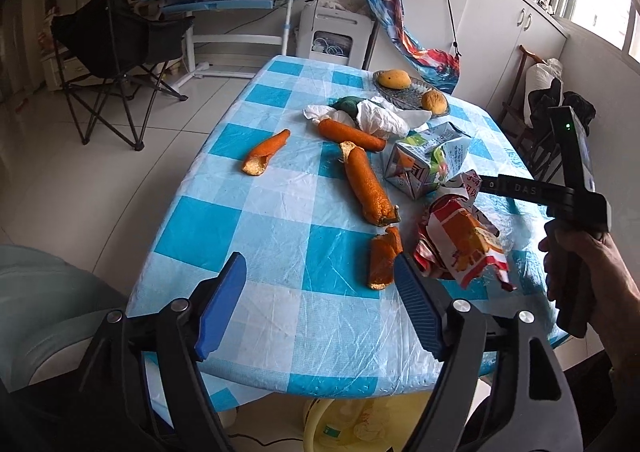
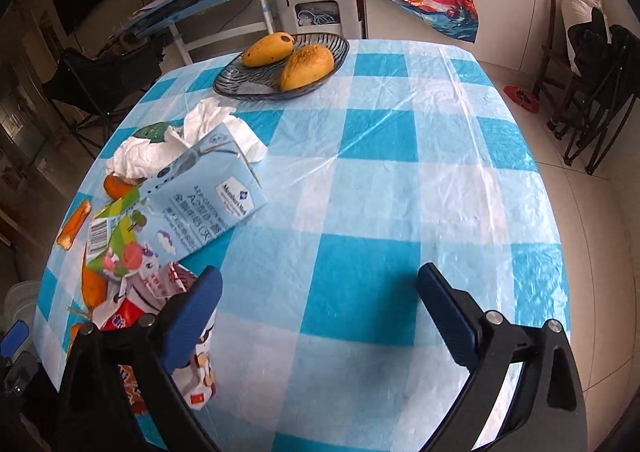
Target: Collect trash
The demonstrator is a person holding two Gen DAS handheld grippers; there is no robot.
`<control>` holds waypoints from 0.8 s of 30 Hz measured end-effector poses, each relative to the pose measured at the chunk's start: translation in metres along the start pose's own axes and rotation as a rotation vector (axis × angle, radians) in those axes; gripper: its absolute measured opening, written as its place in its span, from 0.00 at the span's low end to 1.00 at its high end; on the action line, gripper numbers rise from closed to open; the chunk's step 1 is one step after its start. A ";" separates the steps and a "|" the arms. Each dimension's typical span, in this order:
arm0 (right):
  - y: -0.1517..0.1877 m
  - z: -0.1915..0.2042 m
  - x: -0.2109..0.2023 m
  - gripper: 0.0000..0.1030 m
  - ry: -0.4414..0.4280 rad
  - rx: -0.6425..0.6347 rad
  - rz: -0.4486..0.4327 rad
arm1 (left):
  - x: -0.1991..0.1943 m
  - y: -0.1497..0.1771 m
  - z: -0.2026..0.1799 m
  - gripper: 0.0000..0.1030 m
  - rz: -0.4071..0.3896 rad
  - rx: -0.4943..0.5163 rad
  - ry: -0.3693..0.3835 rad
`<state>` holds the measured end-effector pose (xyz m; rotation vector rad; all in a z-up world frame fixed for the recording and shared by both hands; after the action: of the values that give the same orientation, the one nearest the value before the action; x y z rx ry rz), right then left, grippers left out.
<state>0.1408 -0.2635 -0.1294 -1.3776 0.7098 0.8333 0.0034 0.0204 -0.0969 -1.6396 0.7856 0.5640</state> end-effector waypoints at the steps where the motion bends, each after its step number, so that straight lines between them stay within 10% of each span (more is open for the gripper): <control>1: -0.003 0.002 0.003 0.93 0.012 -0.019 -0.009 | -0.002 -0.001 0.002 0.73 -0.004 -0.012 0.002; 11: -0.009 0.011 0.013 0.95 0.086 -0.104 0.002 | -0.032 -0.008 0.028 0.88 -0.088 -0.114 -0.029; 24: -0.009 0.012 0.013 0.95 0.086 -0.104 0.001 | -0.023 0.010 0.034 0.92 -0.008 -0.186 -0.008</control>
<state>0.1548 -0.2509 -0.1344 -1.5139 0.7421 0.8258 -0.0173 0.0566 -0.0938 -1.8089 0.7385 0.6532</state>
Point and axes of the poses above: each gripper's, at about its wrist camera, not at the fingertips, and x roughly the way its jaws point, z to its left, y to its underside, the point moved 2 cm from there along x, roughly the way its jaws point, and after that the axes turned 4 degrees about y, right-handed, at the moved point
